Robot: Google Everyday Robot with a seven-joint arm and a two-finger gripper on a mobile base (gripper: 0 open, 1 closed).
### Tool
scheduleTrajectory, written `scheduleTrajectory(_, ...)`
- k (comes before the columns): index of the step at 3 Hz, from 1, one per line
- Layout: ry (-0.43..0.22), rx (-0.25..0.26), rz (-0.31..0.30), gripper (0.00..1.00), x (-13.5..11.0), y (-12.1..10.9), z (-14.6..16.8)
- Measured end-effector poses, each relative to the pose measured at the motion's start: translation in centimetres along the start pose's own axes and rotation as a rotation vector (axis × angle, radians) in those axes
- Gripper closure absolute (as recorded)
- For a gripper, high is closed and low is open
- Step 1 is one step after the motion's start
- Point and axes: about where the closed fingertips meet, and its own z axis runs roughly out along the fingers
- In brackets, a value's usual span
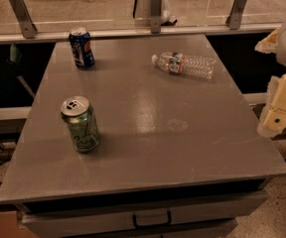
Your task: Pick water bottle
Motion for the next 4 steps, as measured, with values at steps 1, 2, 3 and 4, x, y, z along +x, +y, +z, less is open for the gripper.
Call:
scheduleTrajectory(1,0.0,0.0,0.0,0.0,0.0,0.0,0.0)
scheduleTrajectory(2,-0.038,0.014,-0.032,0.0,-1.7,-1.9,1.3)
scheduleTrajectory(3,-0.092,0.022,-0.054,0.0,-4.3,-5.3,3.7)
scheduleTrajectory(4,-0.144,0.034,-0.061,0.0,-7.4,-9.0,5.9)
